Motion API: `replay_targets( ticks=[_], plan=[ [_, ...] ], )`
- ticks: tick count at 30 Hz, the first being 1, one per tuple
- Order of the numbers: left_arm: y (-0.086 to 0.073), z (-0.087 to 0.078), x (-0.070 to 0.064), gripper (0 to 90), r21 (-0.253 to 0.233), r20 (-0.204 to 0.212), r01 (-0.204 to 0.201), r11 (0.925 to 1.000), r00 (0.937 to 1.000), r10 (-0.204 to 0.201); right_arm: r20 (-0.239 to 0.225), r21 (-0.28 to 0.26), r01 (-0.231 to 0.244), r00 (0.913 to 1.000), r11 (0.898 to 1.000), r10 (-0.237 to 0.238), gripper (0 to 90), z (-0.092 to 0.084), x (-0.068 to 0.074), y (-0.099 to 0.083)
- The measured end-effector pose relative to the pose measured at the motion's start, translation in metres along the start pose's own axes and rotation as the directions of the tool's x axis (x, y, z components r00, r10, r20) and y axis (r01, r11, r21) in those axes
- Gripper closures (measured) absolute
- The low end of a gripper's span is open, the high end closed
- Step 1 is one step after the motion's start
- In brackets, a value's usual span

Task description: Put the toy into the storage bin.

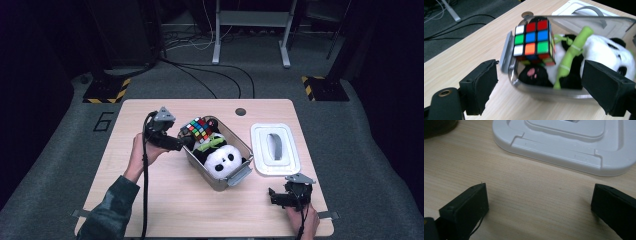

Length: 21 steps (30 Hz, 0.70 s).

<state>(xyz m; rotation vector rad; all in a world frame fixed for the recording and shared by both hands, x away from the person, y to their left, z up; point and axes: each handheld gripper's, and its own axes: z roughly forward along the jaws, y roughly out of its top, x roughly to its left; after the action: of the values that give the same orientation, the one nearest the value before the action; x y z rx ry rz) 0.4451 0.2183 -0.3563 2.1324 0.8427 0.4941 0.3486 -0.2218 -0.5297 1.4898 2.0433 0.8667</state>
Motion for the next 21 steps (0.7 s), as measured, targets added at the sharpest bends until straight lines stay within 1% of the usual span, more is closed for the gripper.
replay_targets(
  ticks=[2, 4, 6, 7, 9, 10, 13, 15, 16, 18, 21],
  plan=[
    [-0.011, -0.006, 0.001, 12.2, -0.004, -0.008, 0.008, 1.0000, 0.9999, -0.008, 0.000, 0.000, 0.000, 1.0000, 1.000, 0.000, 0.4, 0.000, 0.000, 0.000],
    [-0.022, -0.013, 0.004, 11.8, 0.006, -0.017, 0.015, 0.9999, 0.9997, -0.015, 0.000, 0.000, 0.000, 1.0000, 1.000, 0.000, 0.4, 0.000, 0.000, 0.000],
    [-0.035, -0.017, 0.007, 10.9, 0.005, -0.028, 0.033, 0.9994, 0.9991, -0.033, 0.000, 0.000, 0.000, 1.0000, 1.000, 0.000, 0.4, 0.000, 0.000, 0.000],
    [-0.042, -0.019, 0.008, 10.7, 0.008, -0.032, 0.046, 0.9989, 0.9984, -0.046, 0.000, 0.000, 0.000, 1.0000, 1.000, 0.000, 0.4, 0.000, 0.000, 0.000],
    [-0.056, -0.024, 0.012, 10.3, 0.018, -0.041, 0.060, 0.9980, 0.9974, -0.059, 0.000, 0.001, 0.000, 1.0000, 1.000, 0.000, 0.4, 0.000, 0.000, 0.000],
    [-0.063, -0.025, 0.013, 10.1, 0.015, -0.047, 0.077, 0.9970, 0.9960, -0.076, 0.000, 0.000, 0.000, 1.0000, 1.000, 0.000, 0.4, 0.000, 0.000, 0.000],
    [-0.084, -0.027, 0.019, 9.3, 0.033, -0.058, 0.113, 0.9930, 0.9921, -0.111, 0.000, 0.000, 0.001, 1.0000, 1.000, -0.001, 0.4, 0.000, 0.000, 0.000],
    [-0.100, -0.028, 0.021, 8.9, 0.042, -0.063, 0.143, 0.9888, 0.9881, -0.140, 0.000, 0.000, 0.000, 1.0000, 1.000, 0.000, 0.4, 0.000, 0.000, 0.000],
    [-0.108, -0.028, 0.023, 8.6, 0.039, -0.061, 0.162, 0.9860, 0.9852, -0.160, 0.000, 0.000, 0.000, 1.0000, 1.000, 0.000, 0.4, 0.000, 0.000, 0.000],
    [-0.125, -0.028, 0.025, 8.0, 0.043, -0.053, 0.202, 0.9784, 0.9784, -0.200, 0.000, 0.000, 0.000, 1.0000, 1.000, 0.000, 0.4, 0.000, 0.000, 0.000],
    [-0.151, -0.028, 0.028, 7.8, 0.064, -0.062, 0.251, 0.9659, 0.9669, -0.247, 0.000, 0.001, 0.000, 1.0000, 1.000, 0.000, 0.4, 0.000, 0.000, 0.000]
  ],
)
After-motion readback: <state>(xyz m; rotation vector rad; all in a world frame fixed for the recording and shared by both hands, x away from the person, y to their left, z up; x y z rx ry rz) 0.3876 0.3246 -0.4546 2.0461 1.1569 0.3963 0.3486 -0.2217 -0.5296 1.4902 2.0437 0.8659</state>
